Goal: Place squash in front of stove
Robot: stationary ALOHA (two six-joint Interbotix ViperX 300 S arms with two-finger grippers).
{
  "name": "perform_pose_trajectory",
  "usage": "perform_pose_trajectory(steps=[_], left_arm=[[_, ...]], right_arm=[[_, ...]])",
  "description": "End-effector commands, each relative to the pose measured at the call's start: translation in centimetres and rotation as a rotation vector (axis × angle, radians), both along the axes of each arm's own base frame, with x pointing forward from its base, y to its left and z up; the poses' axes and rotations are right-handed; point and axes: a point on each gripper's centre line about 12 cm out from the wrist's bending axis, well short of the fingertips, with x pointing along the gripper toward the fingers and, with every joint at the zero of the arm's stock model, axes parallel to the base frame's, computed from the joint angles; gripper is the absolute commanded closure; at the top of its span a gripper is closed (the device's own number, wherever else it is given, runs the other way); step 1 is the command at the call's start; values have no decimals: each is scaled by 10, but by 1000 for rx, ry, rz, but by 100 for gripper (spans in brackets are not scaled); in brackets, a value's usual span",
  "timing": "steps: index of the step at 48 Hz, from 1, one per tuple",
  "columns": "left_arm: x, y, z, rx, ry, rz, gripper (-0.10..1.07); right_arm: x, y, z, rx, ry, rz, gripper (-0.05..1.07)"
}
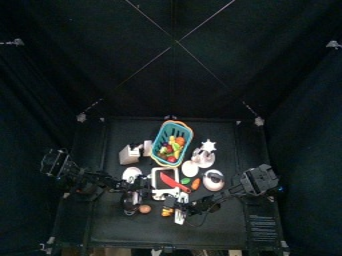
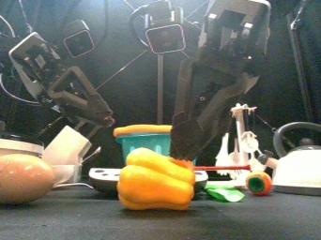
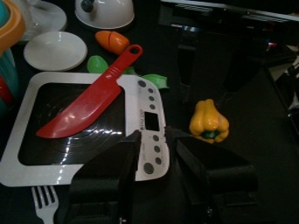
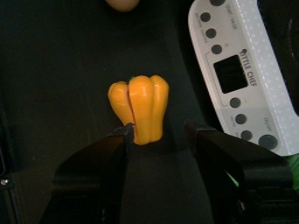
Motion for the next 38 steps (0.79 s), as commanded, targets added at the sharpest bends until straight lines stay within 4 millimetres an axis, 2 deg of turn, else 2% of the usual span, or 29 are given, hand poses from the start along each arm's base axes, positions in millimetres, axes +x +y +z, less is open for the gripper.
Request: perform_pose_trajectory(steps=[1, 23, 38], left_arm=[[3, 0, 7, -2, -24, 2, 26], [3, 0, 10, -5, -35, 2, 26], [3, 0, 10, -5, -36, 2, 26]], right_arm=[[6, -1, 22, 18, -56, -2, 17], [-2, -2, 45, 12, -107, 20, 17], [-15, -16, 58, -27, -112, 5, 17]])
